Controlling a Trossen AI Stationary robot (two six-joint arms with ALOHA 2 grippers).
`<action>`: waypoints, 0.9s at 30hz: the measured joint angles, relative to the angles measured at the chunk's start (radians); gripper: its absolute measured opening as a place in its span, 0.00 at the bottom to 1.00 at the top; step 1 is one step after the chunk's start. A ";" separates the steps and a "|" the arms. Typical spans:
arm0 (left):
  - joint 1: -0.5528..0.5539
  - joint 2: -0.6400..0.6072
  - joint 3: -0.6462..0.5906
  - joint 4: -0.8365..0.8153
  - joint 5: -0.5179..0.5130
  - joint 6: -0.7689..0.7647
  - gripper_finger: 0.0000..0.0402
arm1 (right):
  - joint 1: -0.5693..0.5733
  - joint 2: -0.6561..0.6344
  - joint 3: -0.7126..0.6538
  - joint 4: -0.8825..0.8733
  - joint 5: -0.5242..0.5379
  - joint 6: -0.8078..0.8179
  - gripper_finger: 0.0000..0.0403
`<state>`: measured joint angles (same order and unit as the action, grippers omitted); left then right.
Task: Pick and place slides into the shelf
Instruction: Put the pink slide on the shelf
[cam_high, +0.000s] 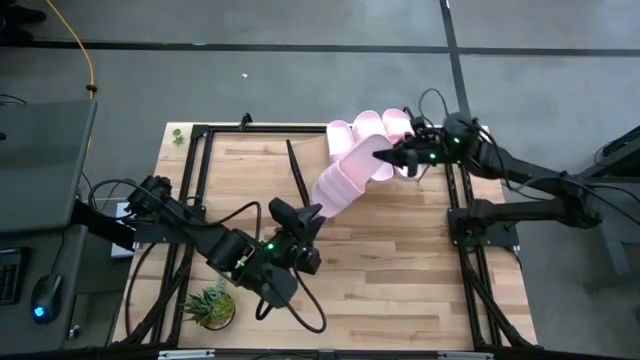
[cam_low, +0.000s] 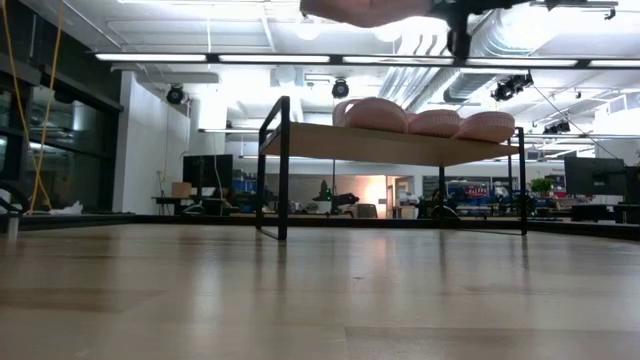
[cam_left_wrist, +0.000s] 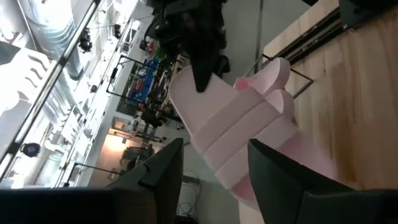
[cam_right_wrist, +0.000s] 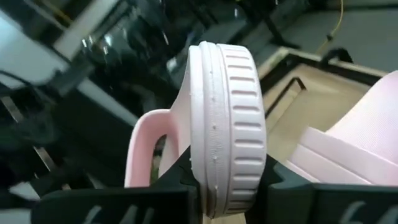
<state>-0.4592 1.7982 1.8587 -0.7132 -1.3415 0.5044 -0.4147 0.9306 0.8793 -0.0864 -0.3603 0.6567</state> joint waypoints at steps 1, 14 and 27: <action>0.000 -0.005 0.000 -0.014 0.004 -0.013 0.40 | -0.008 0.026 0.027 -0.029 -0.020 -0.020 0.10; 0.000 -0.171 0.000 -0.245 0.281 -0.287 0.39 | -0.120 0.400 0.414 -0.200 -0.316 -0.243 0.10; 0.000 -0.208 0.000 -0.371 0.362 -0.334 0.38 | -0.249 0.741 0.767 -0.422 -0.502 -0.454 0.10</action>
<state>-0.4591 1.5898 1.8584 -1.0841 -0.9794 0.1705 -0.6636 1.6712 1.6459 -0.5083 -0.8619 0.2025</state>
